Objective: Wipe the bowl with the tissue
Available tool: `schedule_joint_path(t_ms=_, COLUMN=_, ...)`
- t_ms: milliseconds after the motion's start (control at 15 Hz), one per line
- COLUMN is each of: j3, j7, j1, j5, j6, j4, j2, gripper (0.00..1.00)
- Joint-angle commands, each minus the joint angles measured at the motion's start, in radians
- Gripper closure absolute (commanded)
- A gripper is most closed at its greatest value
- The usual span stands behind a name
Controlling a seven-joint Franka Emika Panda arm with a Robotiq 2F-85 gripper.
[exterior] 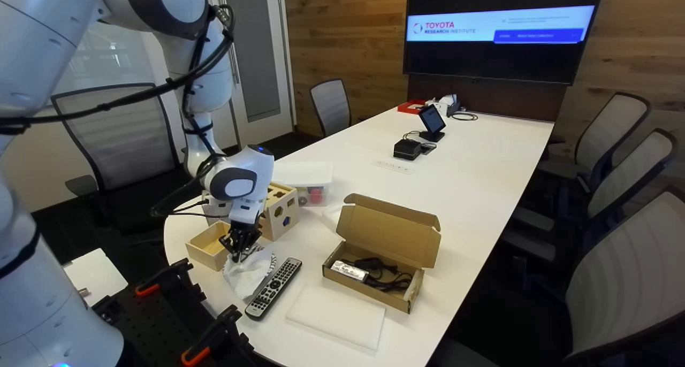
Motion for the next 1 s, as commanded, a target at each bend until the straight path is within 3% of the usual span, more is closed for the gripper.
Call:
schedule_joint_path(t_ms=0, j3=-0.027, j7=0.004, j1=0.028, j5=0.047, j6=-0.093, j4=-0.019, j2=-0.033, gripper=1.00)
schedule_joint_path(t_ms=200, j3=-0.100, j7=0.083, j1=0.101, j5=0.028, j6=-0.140, j4=-0.018, j2=-0.037, gripper=1.00)
schedule_joint_path(t_ms=533, j3=-0.269, j7=0.317, j1=0.289, j5=-0.094, j6=-0.199, j4=0.001, j2=-0.034, gripper=1.00)
schedule_joint_path(t_ms=933, j3=-0.349, j7=0.512, j1=0.404, j5=-0.286, j6=-0.223, j4=0.044, j2=-0.033, gripper=1.00)
